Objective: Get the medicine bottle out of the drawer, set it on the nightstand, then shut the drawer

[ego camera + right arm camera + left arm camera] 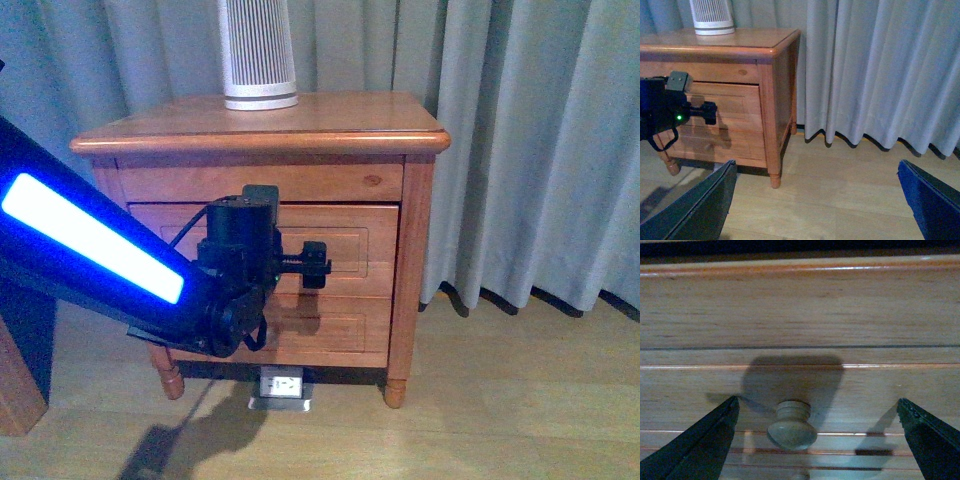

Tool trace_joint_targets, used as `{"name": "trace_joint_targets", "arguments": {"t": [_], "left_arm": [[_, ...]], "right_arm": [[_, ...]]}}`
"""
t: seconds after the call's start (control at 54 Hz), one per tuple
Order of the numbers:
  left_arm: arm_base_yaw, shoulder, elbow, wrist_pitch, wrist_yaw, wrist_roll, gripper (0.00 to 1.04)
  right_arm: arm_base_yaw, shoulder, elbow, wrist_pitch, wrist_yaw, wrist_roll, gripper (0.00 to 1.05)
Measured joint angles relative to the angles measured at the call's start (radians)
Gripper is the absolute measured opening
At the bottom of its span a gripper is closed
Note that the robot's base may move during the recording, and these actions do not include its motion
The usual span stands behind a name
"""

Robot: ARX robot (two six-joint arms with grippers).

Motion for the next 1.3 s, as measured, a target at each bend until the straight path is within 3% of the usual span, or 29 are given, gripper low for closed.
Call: {"name": "trace_joint_targets", "arguments": {"t": [0.259,0.389,0.481,0.703,1.092,1.295], "left_arm": [[0.000,0.000,0.000,-0.021,0.000,0.000,0.97],[0.000,0.000,0.000,-0.027,0.000,0.000,0.78],[0.000,0.000,0.000,-0.031,-0.007,0.000,0.57],[0.003,0.000,0.000,-0.033,-0.030,0.000,0.27],[0.004,-0.010,-0.027,-0.017,-0.026,0.000,0.25],[0.003,-0.112,-0.235,0.079,-0.029,-0.005,0.25]], "right_arm": [[0.000,0.000,0.000,0.000,0.000,0.000,0.98],[0.000,0.000,0.000,0.000,0.000,0.000,0.98],[0.000,0.000,0.000,0.000,0.000,0.000,0.98],[0.000,0.000,0.000,0.000,0.000,0.000,0.98],[0.000,0.000,0.000,0.000,0.000,0.000,0.98],[0.000,0.000,0.000,0.000,0.000,0.000,0.98]]}}
